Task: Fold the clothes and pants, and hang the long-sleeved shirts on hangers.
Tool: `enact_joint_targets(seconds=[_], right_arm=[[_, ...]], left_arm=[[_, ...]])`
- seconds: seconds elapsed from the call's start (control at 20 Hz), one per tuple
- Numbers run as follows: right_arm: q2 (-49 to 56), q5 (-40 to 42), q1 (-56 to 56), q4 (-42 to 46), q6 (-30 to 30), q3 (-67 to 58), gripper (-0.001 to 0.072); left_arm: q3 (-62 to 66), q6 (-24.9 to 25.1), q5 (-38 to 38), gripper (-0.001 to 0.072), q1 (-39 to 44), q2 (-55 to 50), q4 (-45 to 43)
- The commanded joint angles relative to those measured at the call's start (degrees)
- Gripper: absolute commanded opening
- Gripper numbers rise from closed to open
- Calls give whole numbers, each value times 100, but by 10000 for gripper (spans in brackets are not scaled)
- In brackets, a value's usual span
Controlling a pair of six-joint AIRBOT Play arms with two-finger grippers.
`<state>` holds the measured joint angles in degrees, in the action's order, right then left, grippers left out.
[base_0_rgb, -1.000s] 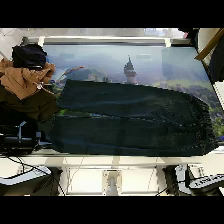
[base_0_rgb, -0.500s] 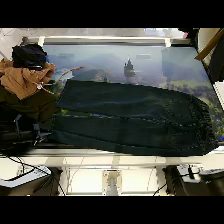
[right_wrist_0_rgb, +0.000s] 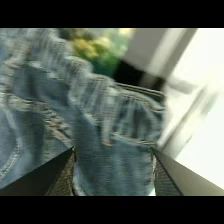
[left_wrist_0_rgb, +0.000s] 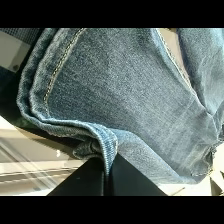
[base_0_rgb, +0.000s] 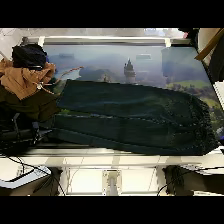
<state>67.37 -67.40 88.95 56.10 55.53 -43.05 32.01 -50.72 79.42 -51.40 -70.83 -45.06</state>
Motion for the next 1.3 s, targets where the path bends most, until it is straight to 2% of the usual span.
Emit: enact_joint_targets(seconds=[0.0,0.1,0.4,0.5,0.6,0.65,0.95,1.0,1.05,1.25], right_arm=[[278,282,35,260,-96,33,519],[542,280,28,-20,-210,33,508],[1043,444,28,-426,-555,33,507],[1080,385,28,-793,-866,33,450],[1115,256,26,-1019,-1034,33,428],[1141,212,13,-1025,-1036,33,383],[1405,98,-479,-938,-1027,33,382],[1403,96,-573,-938,-1027,33,303],[1379,94,-629,-986,-1023,31,70],[994,-627,-479,-1021,-796,-334,58]], left_arm=[[2,-48,-184,12,0,4,13],[2,-197,-295,11,0,4,13],[2,-203,-295,12,0,4,13],[2,-271,-365,12,0,4,13],[2,-291,-446,11,0,4,15],[2,-289,-492,12,0,4,15],[2,-289,-509,11,0,4,13],[2,-291,-507,12,0,4,15],[2,-310,-501,11,0,7,15],[415,-514,-166,10,0,308,-144]])
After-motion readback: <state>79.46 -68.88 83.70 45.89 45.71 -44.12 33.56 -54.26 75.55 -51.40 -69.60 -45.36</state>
